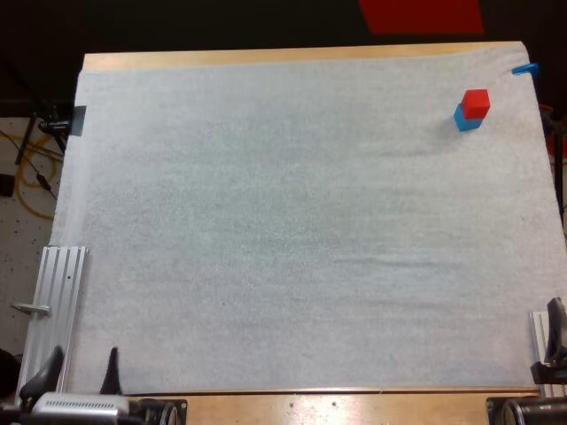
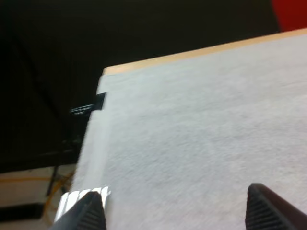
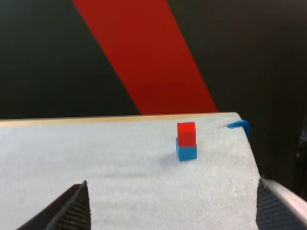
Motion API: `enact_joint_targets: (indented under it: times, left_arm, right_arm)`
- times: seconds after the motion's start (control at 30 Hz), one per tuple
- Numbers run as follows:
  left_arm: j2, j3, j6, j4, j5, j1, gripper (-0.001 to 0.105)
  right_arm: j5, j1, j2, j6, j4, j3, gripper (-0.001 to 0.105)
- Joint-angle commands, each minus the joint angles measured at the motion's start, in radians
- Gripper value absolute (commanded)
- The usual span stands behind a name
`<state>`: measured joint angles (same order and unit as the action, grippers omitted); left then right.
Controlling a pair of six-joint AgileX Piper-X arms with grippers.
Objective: Stack red cube on blue cube
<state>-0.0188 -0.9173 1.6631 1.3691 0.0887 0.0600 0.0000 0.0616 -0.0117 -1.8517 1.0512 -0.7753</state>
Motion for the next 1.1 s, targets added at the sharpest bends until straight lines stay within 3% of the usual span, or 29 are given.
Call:
enact_joint_targets:
  times: [0.0,0.23,0.53,0.8,1.07]
  left_arm:
    - [-0.136,0.023,0.007,-0.053,-0.025,0.0,0.061]
    - [-0.134,0.165,0.007,-0.246,-0.089,0.0,0.061]
    - [-0.134,0.307,0.007,-0.285,-0.124,0.0,0.061]
    - [-0.134,0.375,0.007,-0.298,-0.124,0.0,0.061]
    - [-0.134,0.379,0.007,-0.305,-0.124,0.0,0.061]
  right_arm:
    - [0.0,0.0,-0.043,-0.025,0.007,0.013,0.069]
    - [0.0,0.0,-0.041,-0.037,-0.008,0.099,0.069]
    - [0.0,0.0,-0.041,-0.036,0.008,0.178,0.069]
    - [0.0,0.0,-0.041,-0.031,0.012,0.222,0.069]
    - [0.0,0.0,-0.039,-0.031,0.014,0.232,0.069]
